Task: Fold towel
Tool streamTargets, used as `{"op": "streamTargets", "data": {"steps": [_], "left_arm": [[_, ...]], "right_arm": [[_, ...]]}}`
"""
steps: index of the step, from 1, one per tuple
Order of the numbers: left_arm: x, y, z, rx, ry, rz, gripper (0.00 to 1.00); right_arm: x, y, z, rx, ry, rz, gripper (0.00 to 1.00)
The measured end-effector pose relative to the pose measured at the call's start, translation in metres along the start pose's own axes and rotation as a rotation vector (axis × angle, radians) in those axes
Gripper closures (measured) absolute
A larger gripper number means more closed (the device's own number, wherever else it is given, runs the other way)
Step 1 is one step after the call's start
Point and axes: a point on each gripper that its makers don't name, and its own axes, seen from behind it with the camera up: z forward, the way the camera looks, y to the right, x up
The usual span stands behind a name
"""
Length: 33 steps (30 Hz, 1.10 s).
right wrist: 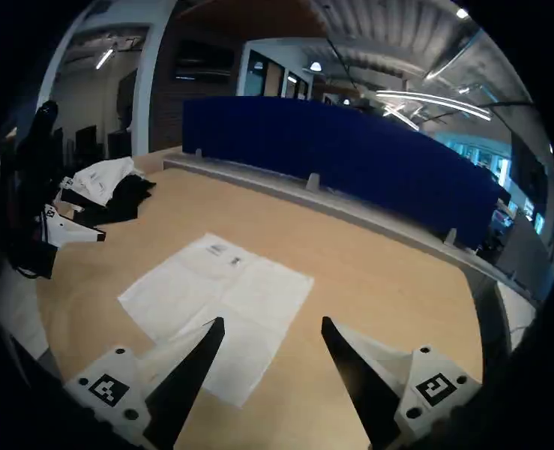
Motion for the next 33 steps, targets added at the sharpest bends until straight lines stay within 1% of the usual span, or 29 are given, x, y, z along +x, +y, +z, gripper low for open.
{"op": "streamTargets", "data": {"steps": [4,12,15,18,24,26,33], "left_arm": [[-0.024,0.011,0.010,-0.030,-0.059,0.014,0.05],[-0.063,0.032,0.025,-0.095,-0.164,0.051,0.06],[-0.078,0.039,0.030,-0.120,-0.210,0.048,0.06],[-0.092,0.045,0.033,-0.140,-0.256,0.032,0.06],[-0.110,0.048,0.038,-0.150,-0.306,0.011,0.06],[-0.114,0.048,0.039,-0.150,-0.314,0.014,0.06],[-0.124,0.048,0.045,-0.143,-0.337,0.023,0.06]], "right_arm": [[-0.028,-0.007,0.008,0.022,-0.053,0.005,0.00],[-0.077,-0.018,0.017,0.058,-0.155,0.005,0.00],[-0.094,-0.022,0.020,0.072,-0.194,0.002,0.00],[-0.108,-0.027,0.023,0.089,-0.224,0.003,0.01],[-0.126,-0.035,0.026,0.111,-0.258,0.017,0.02],[-0.130,-0.036,0.027,0.115,-0.270,0.019,0.05],[-0.143,-0.040,0.030,0.128,-0.302,0.035,0.09]]}}
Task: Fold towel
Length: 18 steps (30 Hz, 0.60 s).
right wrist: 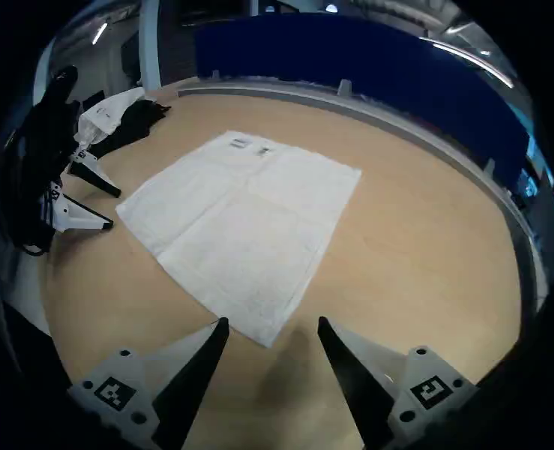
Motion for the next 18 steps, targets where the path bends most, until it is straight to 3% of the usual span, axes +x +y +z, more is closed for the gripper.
{"op": "streamTargets", "data": {"steps": [5,9,18], "left_arm": [[0.0050,0.0012,0.0016,-0.006,0.002,-0.011,0.07],[0.0070,0.0029,0.0032,-0.018,0.000,-0.011,0.18],[0.0051,-0.0008,0.0077,0.011,-0.016,0.056,0.44]], "right_arm": [[-0.0037,-0.0035,0.0041,0.005,-0.013,0.003,0.12],[-0.0045,-0.0066,0.0066,0.013,-0.019,0.009,0.19],[-0.0076,-0.0076,0.0106,0.012,-0.035,0.011,0.39]]}}
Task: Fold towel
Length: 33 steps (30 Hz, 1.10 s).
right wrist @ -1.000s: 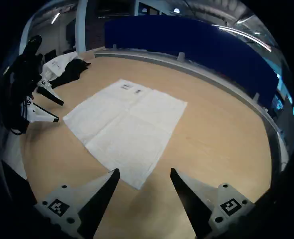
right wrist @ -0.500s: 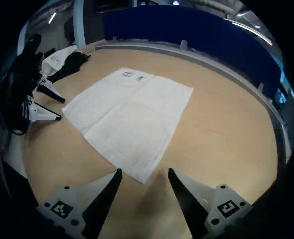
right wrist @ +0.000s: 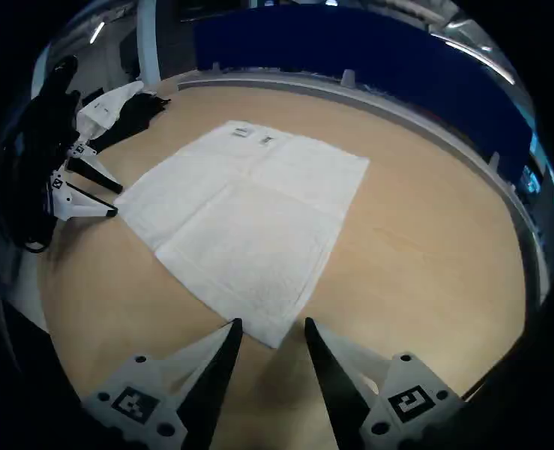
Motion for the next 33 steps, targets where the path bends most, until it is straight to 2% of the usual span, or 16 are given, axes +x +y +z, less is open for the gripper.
{"op": "streamTargets", "data": {"steps": [7,9,18,23,29,33], "left_arm": [[0.000,0.001,0.000,0.001,0.000,-0.006,0.52],[0.000,0.001,0.000,0.000,0.000,-0.002,0.60],[0.001,0.003,0.001,0.001,0.000,0.011,0.81],[0.002,0.006,-0.001,-0.002,-0.001,-0.015,0.90],[0.006,0.018,-0.006,-0.061,-0.011,-0.076,0.91],[0.011,0.016,-0.010,-0.064,0.004,-0.108,0.91]], "right_arm": [[0.000,-0.002,0.003,0.001,-0.008,0.007,0.47],[0.000,-0.002,0.003,0.003,-0.009,0.005,0.51],[0.000,-0.006,0.002,0.006,-0.019,-0.003,0.74],[0.001,-0.004,0.002,-0.003,-0.022,0.004,0.84],[0.005,0.000,-0.002,-0.025,-0.018,-0.005,0.85],[0.010,0.001,-0.008,-0.021,-0.010,-0.001,0.85]]}}
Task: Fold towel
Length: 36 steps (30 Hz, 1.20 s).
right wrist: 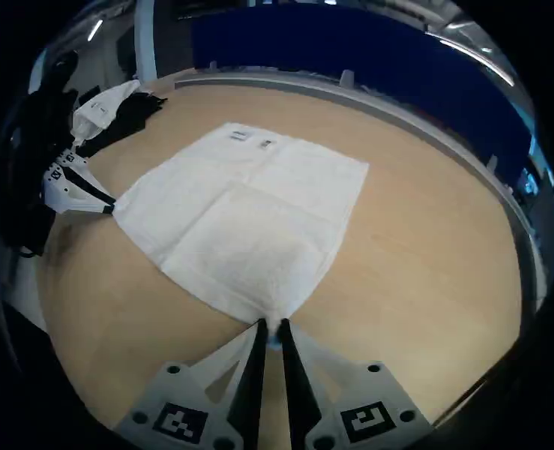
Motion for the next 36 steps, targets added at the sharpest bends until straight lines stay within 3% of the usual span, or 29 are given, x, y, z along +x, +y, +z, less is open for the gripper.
{"op": "streamTargets", "data": {"steps": [9,18,27,36], "left_arm": [[0.011,-0.003,-0.019,0.023,0.028,0.009,0.91],[0.023,0.000,-0.052,0.021,0.057,-0.045,0.91],[0.028,0.011,-0.085,0.022,0.073,-0.056,0.91],[0.021,0.032,-0.117,0.005,0.078,-0.101,0.91]], "right_arm": [[0.017,-0.004,-0.019,0.029,0.006,-0.004,0.85],[0.035,-0.010,-0.052,0.037,0.019,-0.044,0.85],[0.046,-0.022,-0.089,0.045,0.025,-0.069,0.85],[0.040,-0.029,-0.119,0.061,0.002,-0.067,0.85]]}}
